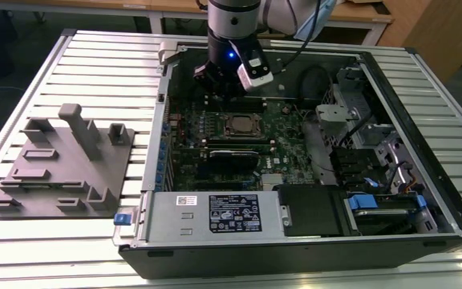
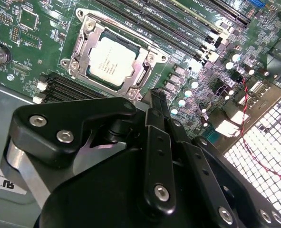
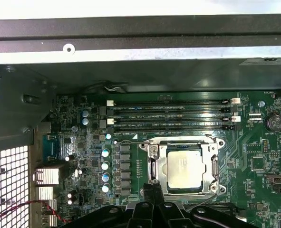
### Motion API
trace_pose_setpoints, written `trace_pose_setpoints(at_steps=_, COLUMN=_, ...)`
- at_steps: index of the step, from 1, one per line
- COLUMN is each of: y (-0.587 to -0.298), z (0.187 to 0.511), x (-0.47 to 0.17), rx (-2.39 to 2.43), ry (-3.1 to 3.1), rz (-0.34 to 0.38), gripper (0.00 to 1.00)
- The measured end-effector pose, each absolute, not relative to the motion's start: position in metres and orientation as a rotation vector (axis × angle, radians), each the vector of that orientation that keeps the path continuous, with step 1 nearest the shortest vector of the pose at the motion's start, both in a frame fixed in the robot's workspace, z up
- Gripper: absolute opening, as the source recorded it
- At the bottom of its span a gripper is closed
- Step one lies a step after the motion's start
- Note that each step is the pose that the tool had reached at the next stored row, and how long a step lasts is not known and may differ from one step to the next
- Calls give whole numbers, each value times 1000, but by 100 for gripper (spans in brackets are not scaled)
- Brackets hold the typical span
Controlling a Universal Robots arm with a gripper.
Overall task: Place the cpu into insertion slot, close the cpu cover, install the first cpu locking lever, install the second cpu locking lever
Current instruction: 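Install the first cpu locking lever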
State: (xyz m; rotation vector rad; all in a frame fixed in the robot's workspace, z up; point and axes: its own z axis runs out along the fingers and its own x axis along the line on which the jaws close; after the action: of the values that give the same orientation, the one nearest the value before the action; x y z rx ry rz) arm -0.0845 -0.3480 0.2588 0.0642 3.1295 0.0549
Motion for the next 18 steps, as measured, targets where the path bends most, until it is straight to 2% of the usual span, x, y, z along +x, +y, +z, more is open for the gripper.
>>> trace_pose_setpoints(at_steps=18, y=-348, z=258, x=-107, rx=64, ry=3129, rz=55, gripper=11)
